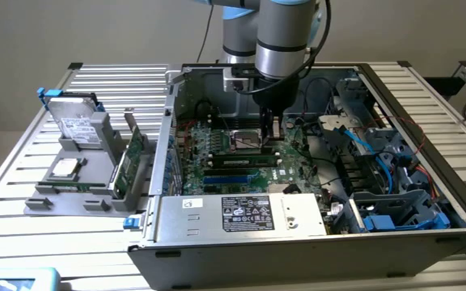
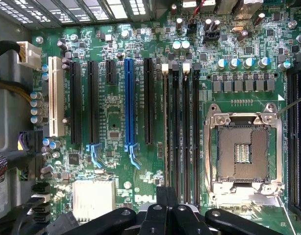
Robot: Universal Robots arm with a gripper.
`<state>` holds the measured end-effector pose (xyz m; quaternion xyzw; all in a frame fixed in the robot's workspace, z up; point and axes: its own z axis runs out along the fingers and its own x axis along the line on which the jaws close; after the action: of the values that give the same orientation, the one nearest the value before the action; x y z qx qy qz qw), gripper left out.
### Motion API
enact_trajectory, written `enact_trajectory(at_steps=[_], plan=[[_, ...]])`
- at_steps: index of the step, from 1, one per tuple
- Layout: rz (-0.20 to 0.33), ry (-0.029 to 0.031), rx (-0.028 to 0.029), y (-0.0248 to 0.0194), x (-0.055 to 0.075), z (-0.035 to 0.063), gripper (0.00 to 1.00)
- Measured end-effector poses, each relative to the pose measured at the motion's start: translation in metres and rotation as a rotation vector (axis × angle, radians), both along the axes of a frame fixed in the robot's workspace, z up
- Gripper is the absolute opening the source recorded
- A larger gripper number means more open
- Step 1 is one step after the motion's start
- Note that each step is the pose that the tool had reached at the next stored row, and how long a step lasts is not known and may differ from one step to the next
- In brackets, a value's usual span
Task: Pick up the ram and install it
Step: 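Press down the ram until it locks into place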
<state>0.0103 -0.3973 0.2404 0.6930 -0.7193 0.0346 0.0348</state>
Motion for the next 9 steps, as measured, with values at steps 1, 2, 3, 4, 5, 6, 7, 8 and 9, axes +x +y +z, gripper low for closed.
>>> enact_trajectory(at_steps=[1,2,3,4,5,6,7,8,9], plan=[[0.0,0.0,0.0014,0.0,-0.0001,-0.0005,0.11],[-0.001,0.0001,0.0029,0.0,-0.0003,-0.0009,0.11],[-0.001,0.0,0.0044,0.0,-0.0009,-0.0013,0.11],[-0.002,0.0,0.0057,0.0001,-0.0021,-0.0019,0.11],[-0.002,0.0,0.0068,0.0001,-0.0029,-0.0025,0.11],[-0.003,0.0,0.0085,0.0001,-0.0029,-0.0033,0.11],[-0.004,0.0,0.0105,0.0001,-0.0029,-0.0044,0.11],[-0.004,-0.0001,0.0121,0.0001,-0.0029,-0.0055,0.11],[-0.004,0.0,0.0134,0.0001,-0.0029,-0.0065,0.11]])
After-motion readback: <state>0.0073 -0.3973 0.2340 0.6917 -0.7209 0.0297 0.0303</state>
